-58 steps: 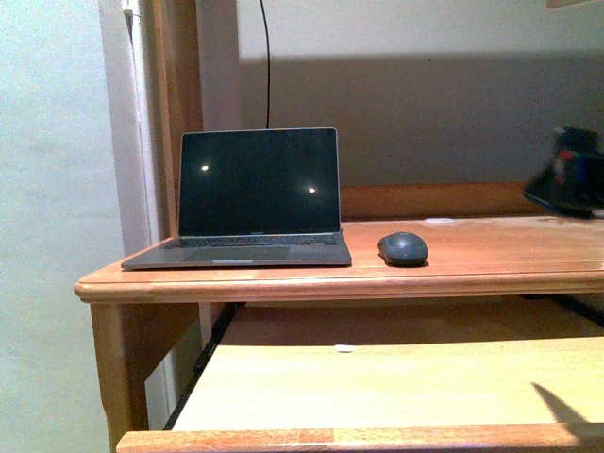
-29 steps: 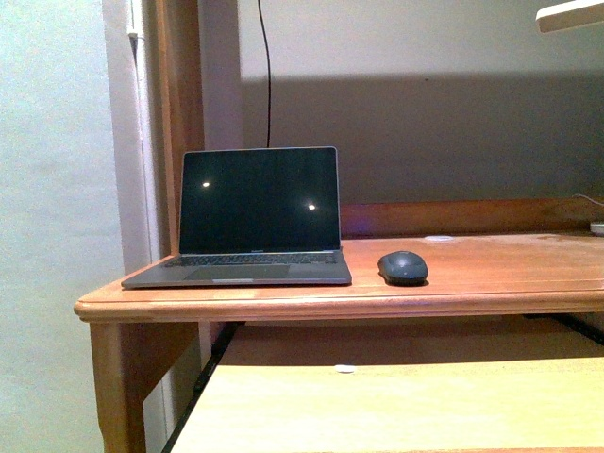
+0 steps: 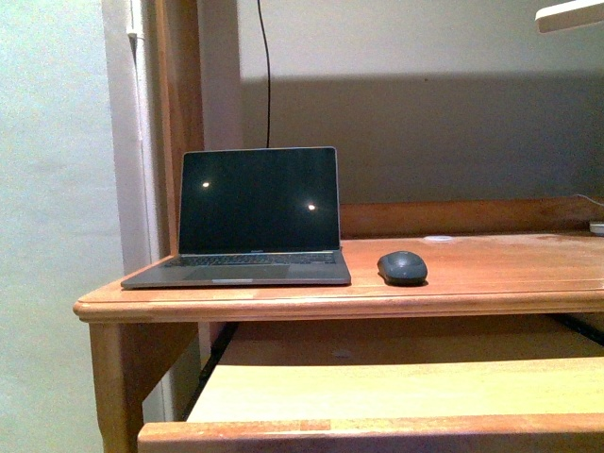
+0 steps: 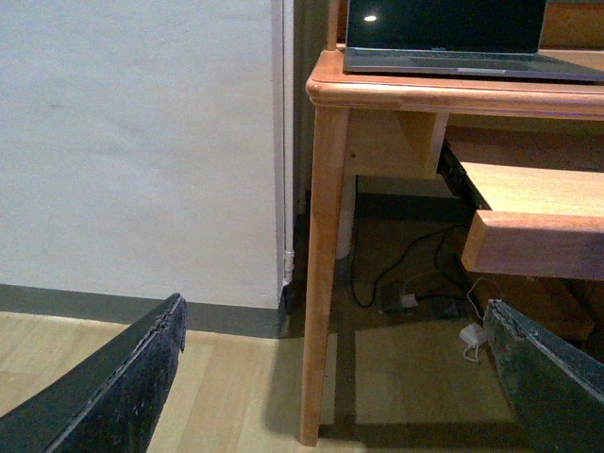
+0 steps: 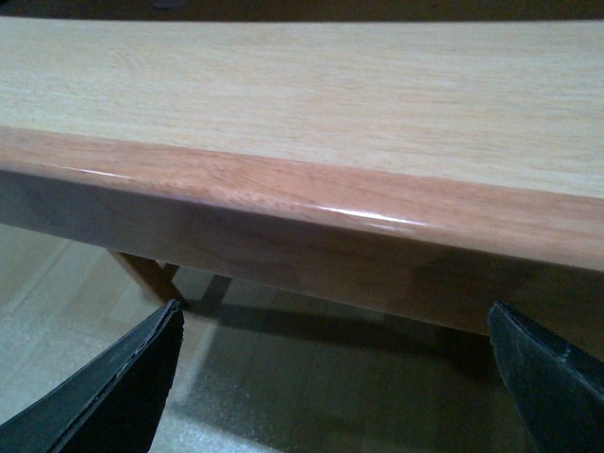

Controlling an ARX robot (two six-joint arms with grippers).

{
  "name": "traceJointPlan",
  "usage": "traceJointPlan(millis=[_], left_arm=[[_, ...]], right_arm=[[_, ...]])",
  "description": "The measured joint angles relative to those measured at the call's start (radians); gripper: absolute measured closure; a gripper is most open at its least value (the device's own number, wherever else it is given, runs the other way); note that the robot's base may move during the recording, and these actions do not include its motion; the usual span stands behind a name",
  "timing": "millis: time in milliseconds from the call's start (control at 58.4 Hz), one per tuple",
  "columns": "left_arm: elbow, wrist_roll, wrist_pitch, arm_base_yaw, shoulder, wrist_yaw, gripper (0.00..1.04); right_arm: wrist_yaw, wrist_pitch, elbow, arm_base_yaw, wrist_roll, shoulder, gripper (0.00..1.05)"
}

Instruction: Place mouse

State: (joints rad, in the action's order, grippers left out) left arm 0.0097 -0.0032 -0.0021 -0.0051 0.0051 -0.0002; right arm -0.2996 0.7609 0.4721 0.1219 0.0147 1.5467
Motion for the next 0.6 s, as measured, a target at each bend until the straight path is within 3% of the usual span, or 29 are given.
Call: traceJointPlan(millis=[137, 600], left_arm=[[0.0, 0.0, 0.0, 0.0, 0.0, 0.0, 0.08], [0.0, 0.0, 0.0, 0.0, 0.0, 0.0, 0.08]], right_arm=[[0.107, 0.003, 0.133, 0.074, -0.014, 0.111, 0.07], [0.352, -0.038, 0.454, 0.178, 0.004, 0.381, 0.07]])
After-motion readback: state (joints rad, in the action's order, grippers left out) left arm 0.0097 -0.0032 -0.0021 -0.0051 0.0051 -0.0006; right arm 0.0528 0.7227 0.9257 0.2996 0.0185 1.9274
